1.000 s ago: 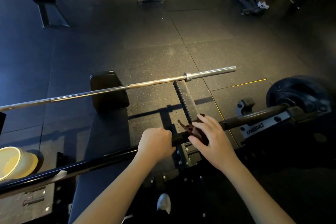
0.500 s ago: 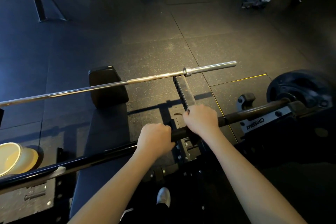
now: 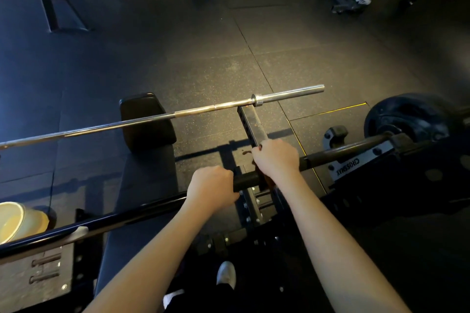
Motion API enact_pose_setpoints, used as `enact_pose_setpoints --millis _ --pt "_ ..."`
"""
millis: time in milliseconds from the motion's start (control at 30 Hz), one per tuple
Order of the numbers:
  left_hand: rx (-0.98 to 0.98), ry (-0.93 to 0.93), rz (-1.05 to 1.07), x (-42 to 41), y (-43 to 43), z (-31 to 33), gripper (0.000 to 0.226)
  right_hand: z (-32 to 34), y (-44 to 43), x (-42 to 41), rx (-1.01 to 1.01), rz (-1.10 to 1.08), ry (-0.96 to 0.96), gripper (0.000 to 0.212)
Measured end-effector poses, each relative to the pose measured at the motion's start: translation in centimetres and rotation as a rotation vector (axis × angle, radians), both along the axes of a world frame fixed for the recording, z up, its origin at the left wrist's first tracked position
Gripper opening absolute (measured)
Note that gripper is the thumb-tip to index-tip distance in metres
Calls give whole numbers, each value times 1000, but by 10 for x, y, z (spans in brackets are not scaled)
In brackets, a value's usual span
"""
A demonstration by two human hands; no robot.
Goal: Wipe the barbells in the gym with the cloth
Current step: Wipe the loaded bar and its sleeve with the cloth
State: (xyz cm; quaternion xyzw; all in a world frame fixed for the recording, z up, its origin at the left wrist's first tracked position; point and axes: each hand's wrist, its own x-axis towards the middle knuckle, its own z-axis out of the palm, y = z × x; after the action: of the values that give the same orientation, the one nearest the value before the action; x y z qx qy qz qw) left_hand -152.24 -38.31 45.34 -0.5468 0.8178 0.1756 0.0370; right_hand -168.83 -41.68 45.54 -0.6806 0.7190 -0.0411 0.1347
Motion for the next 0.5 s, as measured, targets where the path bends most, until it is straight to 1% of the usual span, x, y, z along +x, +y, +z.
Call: enact_pose_setpoints --millis 33,100,133,167,200,233,300,333,367,400,433,500 --pt "18 15 3 1 0 -1 22 -5 12 -2 -81 -12 -62 30" --pt "41 24 5 0 -2 -1 21 -10 51 -1 -307 -7 -287 24" --pt "42 23 6 1 -2 -1 20 -14 68 -1 -373 3 -355 27" --pt "38 24 8 1 -3 -2 20 -18 72 -4 -429 25 -344 30" --pt "39 23 8 1 -2 -3 19 -20 66 -5 -438 30 -289 30" --pt "40 25 13 0 -2 -3 19 -20 51 -5 -402 27 -206 29" --pt "21 18 20 -1 -3 -1 20 -4 11 2 -152 10 -50 32" --pt "12 11 15 -1 -3 -1 21 2 -2 2 -45 5 -16 34" --pt "16 6 8 -1 -2 0 21 1 -7 0 4 -5 0 34" --pt "22 7 5 -1 -1 1 22 -1 -3 -2 -4 -15 -14 32" --pt "25 10 6 -1 -1 0 22 -5 9 -3 -88 -18 -63 27" --pt "30 7 -1 0 -1 1 22 -12 51 -1 -317 -6 -277 19"
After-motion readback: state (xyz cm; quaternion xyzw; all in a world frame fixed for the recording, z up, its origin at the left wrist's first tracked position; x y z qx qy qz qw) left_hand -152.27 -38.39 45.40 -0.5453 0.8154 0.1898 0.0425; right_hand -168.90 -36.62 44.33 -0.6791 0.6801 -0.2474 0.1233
